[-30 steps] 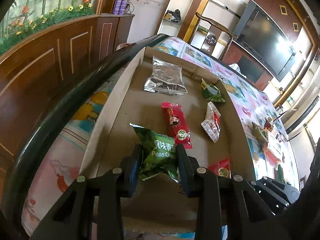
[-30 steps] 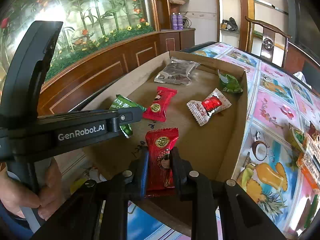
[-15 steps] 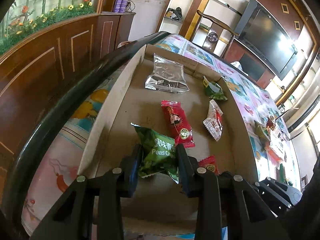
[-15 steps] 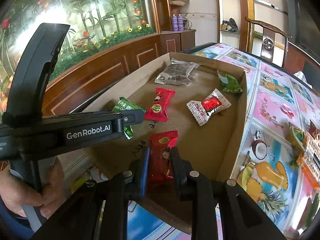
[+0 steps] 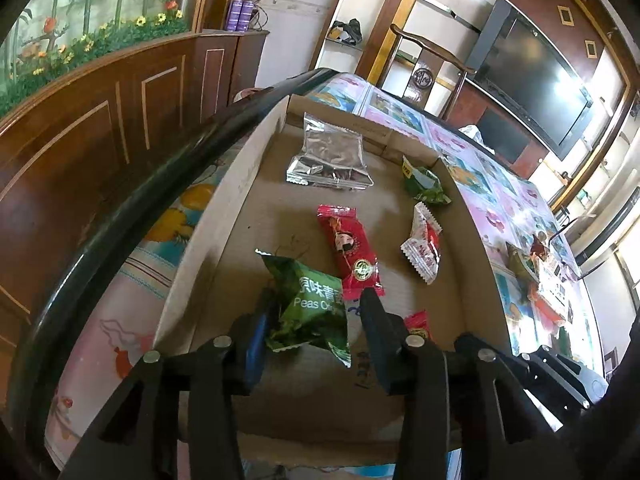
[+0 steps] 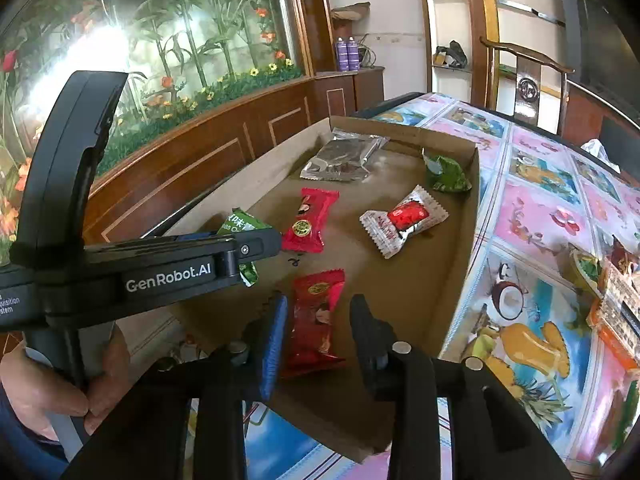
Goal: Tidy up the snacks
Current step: 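Open both grippers to drop the Peas bag and red candy into the box, then move both grippers back to the snack pile on the table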
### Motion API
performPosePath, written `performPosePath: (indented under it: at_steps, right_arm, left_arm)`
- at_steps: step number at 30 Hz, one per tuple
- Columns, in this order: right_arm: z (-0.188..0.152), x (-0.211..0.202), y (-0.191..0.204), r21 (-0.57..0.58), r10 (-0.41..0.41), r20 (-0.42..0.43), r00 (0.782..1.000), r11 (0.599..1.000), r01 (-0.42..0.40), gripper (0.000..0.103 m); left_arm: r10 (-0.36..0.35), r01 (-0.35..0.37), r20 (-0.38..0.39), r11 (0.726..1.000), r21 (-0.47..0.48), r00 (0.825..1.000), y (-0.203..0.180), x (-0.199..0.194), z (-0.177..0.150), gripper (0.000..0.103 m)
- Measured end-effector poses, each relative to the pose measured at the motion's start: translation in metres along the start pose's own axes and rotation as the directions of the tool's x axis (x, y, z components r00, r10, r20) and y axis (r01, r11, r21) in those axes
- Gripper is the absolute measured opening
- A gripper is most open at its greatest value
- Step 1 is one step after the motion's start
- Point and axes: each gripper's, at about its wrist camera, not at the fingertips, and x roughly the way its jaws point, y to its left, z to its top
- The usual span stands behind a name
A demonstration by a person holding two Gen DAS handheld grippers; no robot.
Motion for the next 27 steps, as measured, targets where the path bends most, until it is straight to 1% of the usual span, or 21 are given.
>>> performPosePath:
  at_steps: [4,8,10,16,18,21,23,27]
  right_arm:
    - [0.001,-0.004,-0.003,0.009,0.0,0.015,1.0,1.0,0.0,0.047]
    - [0.001,-0.01,-0.006,0.023,-0.006,0.033,0.999,1.0,0.005,0.053]
    - [0.001,-0.015,-0.009,0.034,-0.011,0.044,0.999,0.999,0.01,0.056]
    - [-0.002,-0.034,-0.02,0.071,-0.014,0.077,0.997,0.997,0.009,0.06]
    - [-0.003,-0.041,-0.024,0.082,-0.016,0.092,0.996,0.997,0.009,0.062]
    - [-0.005,-0.054,-0.034,0.117,-0.021,0.117,0.993,0.993,0.007,0.065]
    - [-0.006,-0.06,-0.04,0.135,-0.022,0.128,0.991,0.991,0.005,0.065]
    - [-0.012,-0.075,-0.055,0.169,-0.034,0.149,0.988,0.986,0.009,0.065]
  left_arm:
    - [0.003,-0.003,0.016,1.0,0.004,1.0,-0.001,-0.004,0.0,0.051]
    - [0.011,-0.012,0.025,1.0,0.012,1.0,-0.004,-0.006,0.0,0.06]
    - [0.017,-0.017,0.032,1.0,0.014,0.999,-0.006,-0.007,0.0,0.062]
    - [0.006,-0.006,0.039,1.0,-0.006,0.999,-0.007,-0.013,0.002,0.072]
    - [0.02,-0.02,0.056,1.0,0.0,0.998,-0.009,-0.017,0.004,0.079]
    - [0.025,-0.026,0.085,1.0,0.003,0.996,-0.013,-0.027,0.007,0.082]
    - [0.022,-0.022,0.094,1.0,0.001,0.995,-0.015,-0.032,0.008,0.084]
    - [0.016,-0.018,0.094,1.0,0.02,0.995,-0.024,-0.036,0.008,0.084]
